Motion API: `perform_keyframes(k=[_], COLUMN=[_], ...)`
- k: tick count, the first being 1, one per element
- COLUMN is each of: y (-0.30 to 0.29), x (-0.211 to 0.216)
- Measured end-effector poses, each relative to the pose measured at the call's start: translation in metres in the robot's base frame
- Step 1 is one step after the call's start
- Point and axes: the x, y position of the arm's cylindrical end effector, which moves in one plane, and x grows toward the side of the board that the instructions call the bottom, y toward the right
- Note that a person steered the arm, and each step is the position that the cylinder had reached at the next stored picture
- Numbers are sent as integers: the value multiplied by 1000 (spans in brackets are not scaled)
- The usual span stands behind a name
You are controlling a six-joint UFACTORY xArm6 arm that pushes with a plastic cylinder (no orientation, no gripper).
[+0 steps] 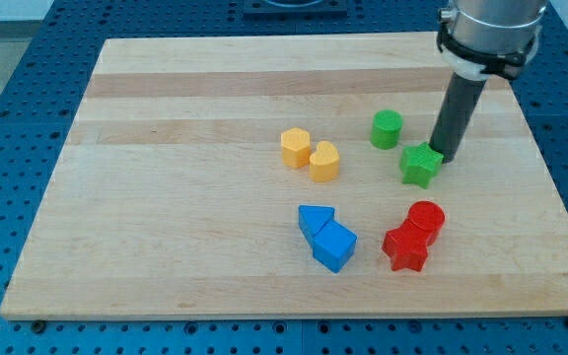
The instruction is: Push the green star under the green circle
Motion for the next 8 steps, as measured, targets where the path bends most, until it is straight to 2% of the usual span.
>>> perform_keyframes(k=[1, 2, 3, 5, 6, 8], y=[50, 36, 15, -36, -42, -64], x=[20, 47, 50, 49, 24, 15])
